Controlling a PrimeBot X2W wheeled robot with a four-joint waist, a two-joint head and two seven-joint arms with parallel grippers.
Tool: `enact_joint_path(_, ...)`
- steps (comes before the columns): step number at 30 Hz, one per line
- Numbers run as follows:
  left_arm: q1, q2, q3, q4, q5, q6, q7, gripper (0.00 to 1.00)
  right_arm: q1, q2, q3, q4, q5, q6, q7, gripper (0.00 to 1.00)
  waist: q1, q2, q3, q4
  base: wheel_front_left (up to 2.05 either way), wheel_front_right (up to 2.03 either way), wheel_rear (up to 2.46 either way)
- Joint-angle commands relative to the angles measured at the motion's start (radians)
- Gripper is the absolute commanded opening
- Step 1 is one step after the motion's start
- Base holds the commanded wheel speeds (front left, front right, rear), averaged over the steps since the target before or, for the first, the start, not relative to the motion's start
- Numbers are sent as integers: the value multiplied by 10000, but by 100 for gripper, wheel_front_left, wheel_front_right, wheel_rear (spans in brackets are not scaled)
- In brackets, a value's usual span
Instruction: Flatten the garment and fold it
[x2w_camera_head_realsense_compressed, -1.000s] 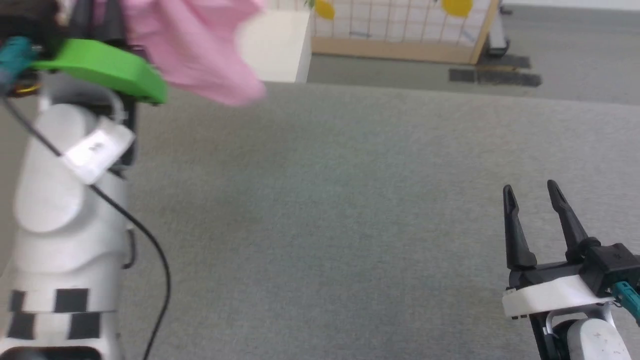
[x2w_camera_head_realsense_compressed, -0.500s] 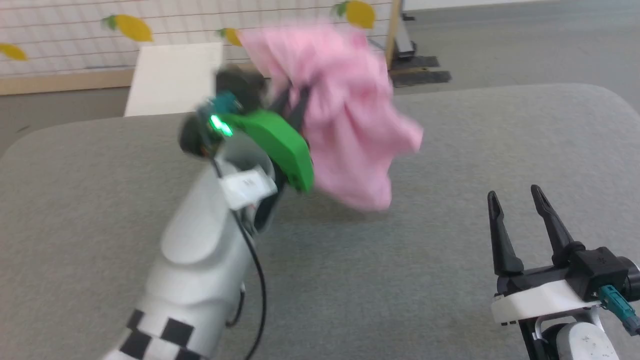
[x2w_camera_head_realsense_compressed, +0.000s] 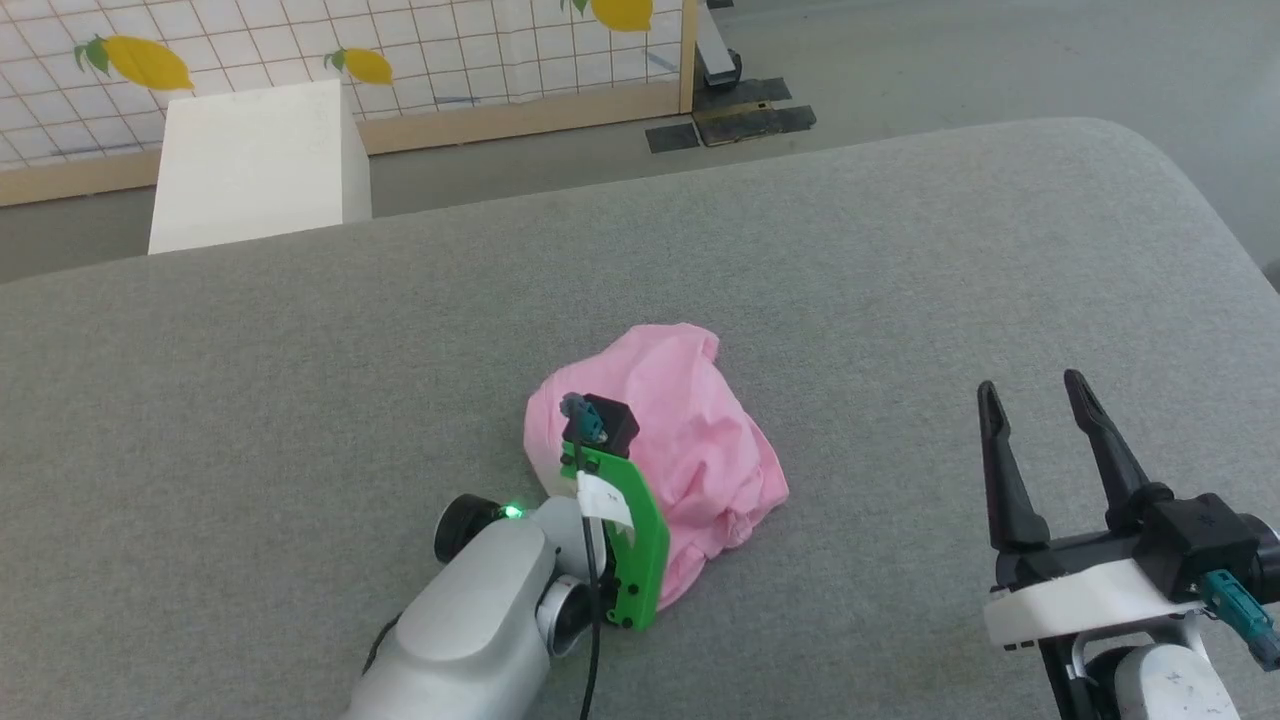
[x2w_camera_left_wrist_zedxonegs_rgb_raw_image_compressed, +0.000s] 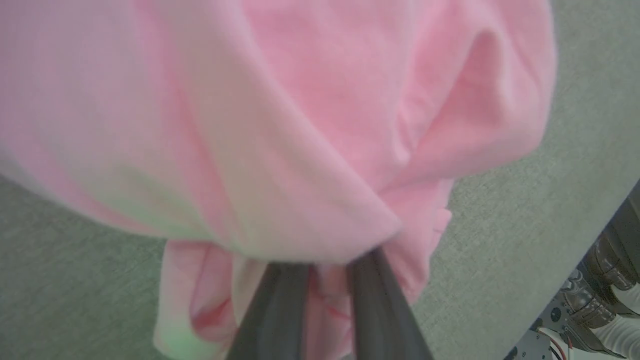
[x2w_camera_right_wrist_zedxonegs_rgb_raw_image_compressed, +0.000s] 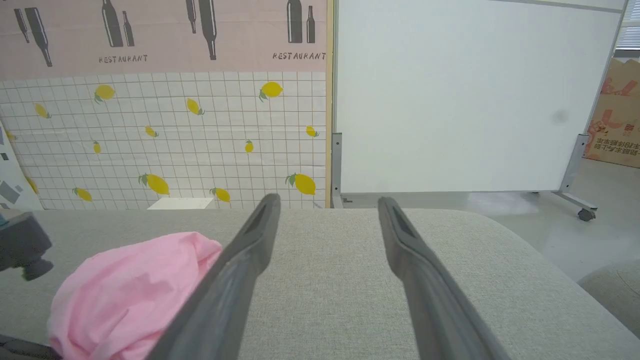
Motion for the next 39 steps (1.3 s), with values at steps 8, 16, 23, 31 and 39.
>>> enact_joint_path(8,-8,63,396,-823,26,207,-2787,100,66,10,-9,27,56,-15,-59,100,1,-1,-243,271,0,0,0)
enact_joint_path(16,461,754,1625,-2139,509,576,-7269,100,240,10,-177,-60,40,-15,-59,100,1,-1,-640,783,0,0,0)
enact_joint_path(23,1770,1321,3184,-4266,1275,559,-7590,100,354,11,-333,-187,6,-15,-59,100,1,-1,-654,1377,0,0,0)
enact_joint_path(31,3640,1161,4716,-5426,2090,44,-7594,100,379,11,-337,-178,-40,-15,-59,100,1,-1,-693,1827,0,0,0)
enact_joint_path(39,4705,586,5678,-5859,2679,-184,-7595,100,472,11,-323,-132,-47,-15,-52,100,1,-1,-679,2096,0,0,0)
